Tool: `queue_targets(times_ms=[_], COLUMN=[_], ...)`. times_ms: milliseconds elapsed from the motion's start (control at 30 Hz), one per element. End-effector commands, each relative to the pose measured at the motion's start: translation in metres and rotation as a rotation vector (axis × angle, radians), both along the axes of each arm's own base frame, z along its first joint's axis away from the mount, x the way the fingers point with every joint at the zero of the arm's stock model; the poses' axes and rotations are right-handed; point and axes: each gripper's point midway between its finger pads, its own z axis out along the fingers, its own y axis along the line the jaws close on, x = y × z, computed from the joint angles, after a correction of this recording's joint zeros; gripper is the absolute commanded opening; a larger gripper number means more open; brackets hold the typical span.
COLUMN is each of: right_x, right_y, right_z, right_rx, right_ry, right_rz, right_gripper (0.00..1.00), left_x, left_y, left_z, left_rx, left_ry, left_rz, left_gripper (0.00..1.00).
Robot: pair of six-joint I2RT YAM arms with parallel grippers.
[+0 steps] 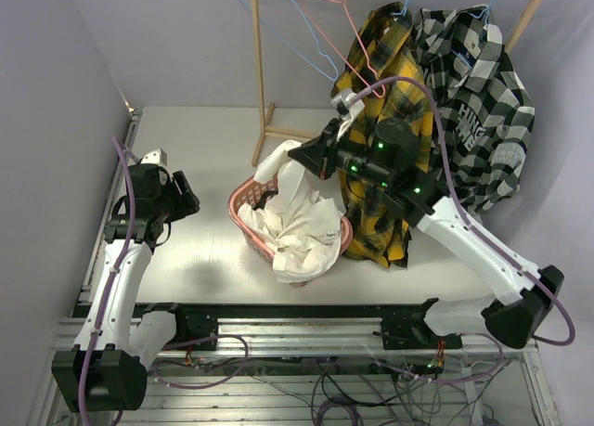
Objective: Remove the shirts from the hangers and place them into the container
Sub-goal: Place the shirt in the bin.
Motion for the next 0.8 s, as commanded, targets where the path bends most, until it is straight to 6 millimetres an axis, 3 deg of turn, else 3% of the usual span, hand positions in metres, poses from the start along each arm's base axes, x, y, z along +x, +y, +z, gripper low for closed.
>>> queue_targets(times_ms=[0, 133, 300, 500, 633, 767], right_x=[-0.031, -0.056, -0.069, -0.095, -0.095, -0.076], right_y=[-0.011, -0.019, -0.028, -0.021, -0.011, 0.000], right_z=[0.037, 0.058, 0.077, 0.084, 0.062, 0.003], right_rx=[0.061, 0.080, 0.077, 0.095, 0.074, -0.018], right_ry=[-0.104, -0.179, -0.259, -0.275, -0.205, -0.060], right_rz=[0.085, 0.142, 0.165, 0.308, 0.346, 0.292], right_gripper=[0.00, 0.00, 0.01, 0.02, 0.03, 0.03], left_x=[0.000, 0.000, -0.001, 0.000, 0.000, 0.000], left_y=[-0.003, -0.003, -0.002, -0.001, -0.002, -0.003], left_z=[-0.003, -0.002, -0.003, -0.002, -0.003, -0.003], left_rx=[-0.001, 0.000, 0.003, 0.003, 0.000, -0.002], left_ry=[0.003, 0.000, 0.003, 0.002, 0.003, 0.002], left_rz=[-0.016, -0.013, -0.009, -0.008, -0.012, -0.018], left_gripper=[0.69, 0.69, 0.69, 0.69, 0.69, 0.69])
